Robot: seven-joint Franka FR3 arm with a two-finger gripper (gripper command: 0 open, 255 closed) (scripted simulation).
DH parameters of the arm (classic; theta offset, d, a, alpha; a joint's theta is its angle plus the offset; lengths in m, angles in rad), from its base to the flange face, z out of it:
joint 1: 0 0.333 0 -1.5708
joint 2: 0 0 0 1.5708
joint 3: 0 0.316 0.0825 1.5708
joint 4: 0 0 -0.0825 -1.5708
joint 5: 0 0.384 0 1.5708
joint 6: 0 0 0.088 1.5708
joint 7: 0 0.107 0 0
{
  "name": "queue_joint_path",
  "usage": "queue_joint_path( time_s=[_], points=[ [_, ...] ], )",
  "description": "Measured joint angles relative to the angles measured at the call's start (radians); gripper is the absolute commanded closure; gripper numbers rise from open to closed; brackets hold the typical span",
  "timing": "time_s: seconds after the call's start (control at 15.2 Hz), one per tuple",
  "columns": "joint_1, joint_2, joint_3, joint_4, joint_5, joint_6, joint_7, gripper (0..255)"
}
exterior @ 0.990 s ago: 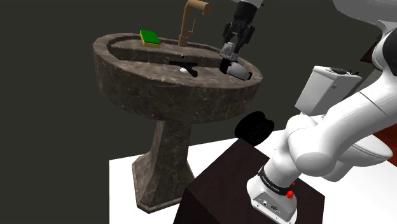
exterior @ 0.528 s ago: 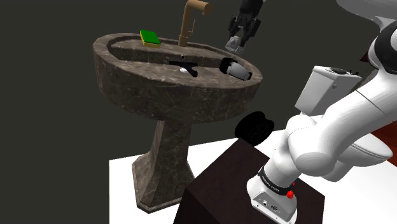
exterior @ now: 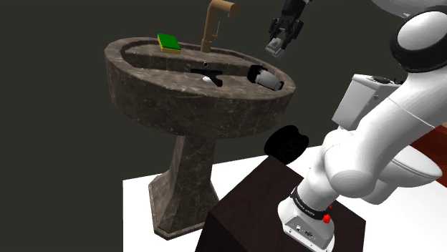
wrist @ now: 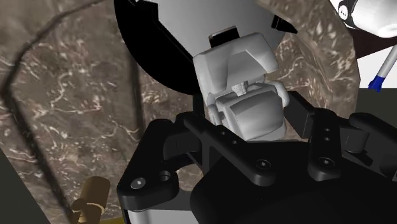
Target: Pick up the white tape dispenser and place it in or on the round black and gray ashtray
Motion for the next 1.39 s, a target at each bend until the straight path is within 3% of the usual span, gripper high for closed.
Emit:
queue_joint_path(
  time_s=[0.26, 1.39],
  points=[
    [-0.027, 0.091, -0.084, 0.071, 0.038, -0.014, -0.112, 255],
    [-0.031, -0.007, -0.047, -0.202, -0.020, 0.197, -0.096, 255]
  ],
)
